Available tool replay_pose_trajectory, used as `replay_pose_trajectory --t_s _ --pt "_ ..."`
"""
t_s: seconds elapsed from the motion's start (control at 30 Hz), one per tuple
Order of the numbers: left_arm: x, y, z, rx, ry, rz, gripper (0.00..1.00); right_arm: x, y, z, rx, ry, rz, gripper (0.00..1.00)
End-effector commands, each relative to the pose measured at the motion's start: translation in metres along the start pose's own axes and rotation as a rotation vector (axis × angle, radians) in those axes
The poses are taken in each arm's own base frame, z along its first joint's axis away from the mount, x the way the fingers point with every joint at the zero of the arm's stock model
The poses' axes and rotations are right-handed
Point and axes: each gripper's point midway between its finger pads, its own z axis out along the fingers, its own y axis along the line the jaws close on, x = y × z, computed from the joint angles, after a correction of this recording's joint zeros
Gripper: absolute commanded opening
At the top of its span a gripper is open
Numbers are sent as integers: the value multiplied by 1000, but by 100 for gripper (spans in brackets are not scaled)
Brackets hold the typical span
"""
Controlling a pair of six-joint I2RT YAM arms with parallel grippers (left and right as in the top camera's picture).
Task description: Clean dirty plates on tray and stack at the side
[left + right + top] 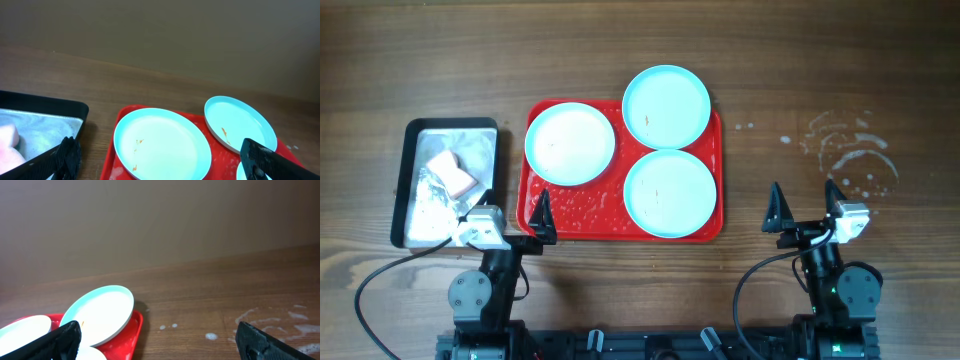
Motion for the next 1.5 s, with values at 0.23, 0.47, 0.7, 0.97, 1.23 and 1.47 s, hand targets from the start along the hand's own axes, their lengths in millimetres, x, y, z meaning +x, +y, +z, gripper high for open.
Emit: replay_pose_trajectory --t_s 0.23,0.47,0.7,0.97,1.23,1.47 --pt "2 2 0 -9 -1 17 100 -1 -1 0 7 -6 14 100" --pt "2 2 0 -9 -2 17 100 -1 -1 0 7 -6 14 100" --pt "1 1 0 -6 -6 17 100 -6 0 0 2 -28 12 100" --pt "-20 -12 -2 52 -73 26 100 -27 16 -2 -79 -105 -3 100" --pt "-45 -31 -10 135 -108 37 100 -49 38 -10 -184 -137 -23 100" --pt "-92 -46 -28 126 -41 28 100 -110 65 -31 -257 -175 -91 100"
